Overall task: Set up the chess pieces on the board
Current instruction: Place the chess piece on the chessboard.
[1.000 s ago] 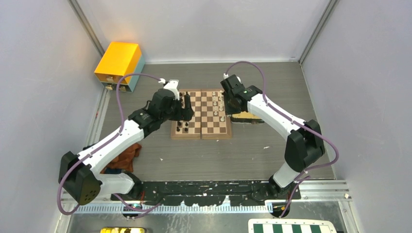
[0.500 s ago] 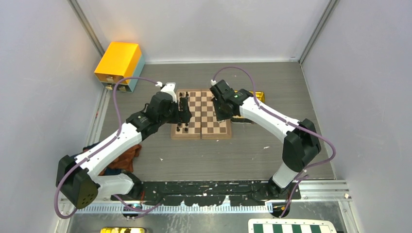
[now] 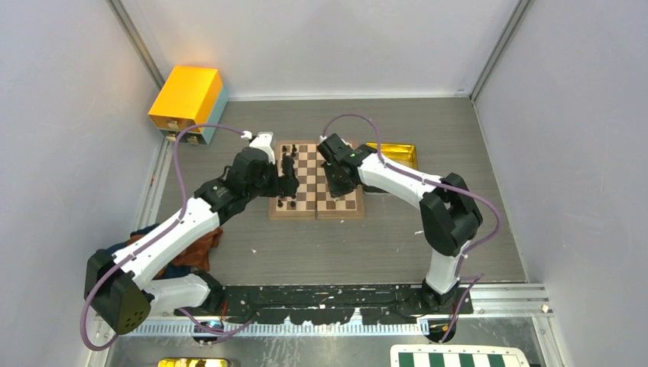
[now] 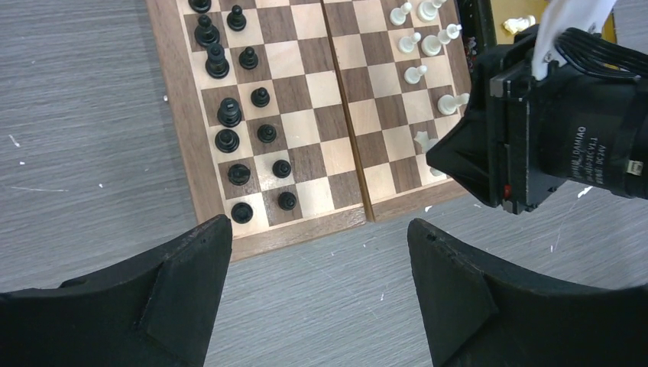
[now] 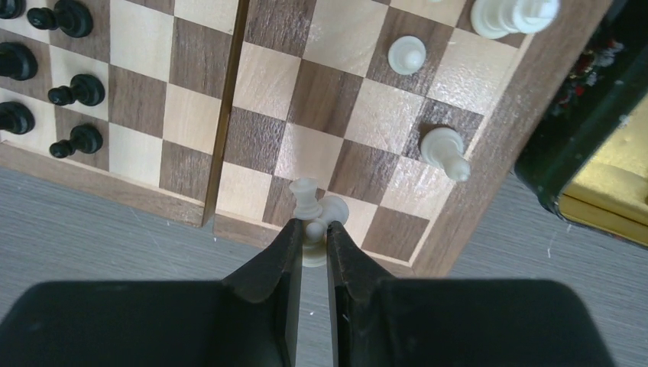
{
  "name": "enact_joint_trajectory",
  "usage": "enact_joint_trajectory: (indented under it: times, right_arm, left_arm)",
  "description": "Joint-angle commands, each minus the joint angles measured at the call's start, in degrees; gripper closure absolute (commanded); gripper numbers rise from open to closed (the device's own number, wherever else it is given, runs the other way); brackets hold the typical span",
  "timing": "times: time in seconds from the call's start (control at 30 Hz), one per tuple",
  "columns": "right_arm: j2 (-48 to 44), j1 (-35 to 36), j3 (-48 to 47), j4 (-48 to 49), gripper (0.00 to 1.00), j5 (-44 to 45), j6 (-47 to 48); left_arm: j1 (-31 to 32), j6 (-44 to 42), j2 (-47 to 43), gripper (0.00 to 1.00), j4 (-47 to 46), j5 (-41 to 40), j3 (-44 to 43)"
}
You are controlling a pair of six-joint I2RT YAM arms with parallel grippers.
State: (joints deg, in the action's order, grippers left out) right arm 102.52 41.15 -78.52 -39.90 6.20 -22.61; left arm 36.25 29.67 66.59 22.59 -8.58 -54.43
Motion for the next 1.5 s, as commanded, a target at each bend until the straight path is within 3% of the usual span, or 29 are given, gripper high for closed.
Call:
enact_joint_trajectory:
  times: [0.0, 0.47, 0.97, 1.47]
  right_arm:
    - [1.9, 0.6, -3.6, 2.9, 0.99, -0.7, 0.3]
    - [7.3, 0.8, -6.6, 3.7, 0.96, -1.1, 0.8]
    - [7.8, 0.8, -6.7, 3.7, 0.74, -0.5, 1.3]
    - [7.1, 0.8, -6.6, 3.3, 0.69, 0.0, 1.3]
  left_arm:
    - [-0.3, 0.2, -1.6, 0.14, -0.5, -0.7, 0.5]
    - [-1.5, -0.1, -1.5, 0.14, -0.8, 0.7, 1.3]
    - [-2.1, 0.3, -1.4, 0.14, -1.6, 1.7, 2.0]
    - [-2.1, 0.5, -1.6, 0.14, -1.7, 2.1, 2.2]
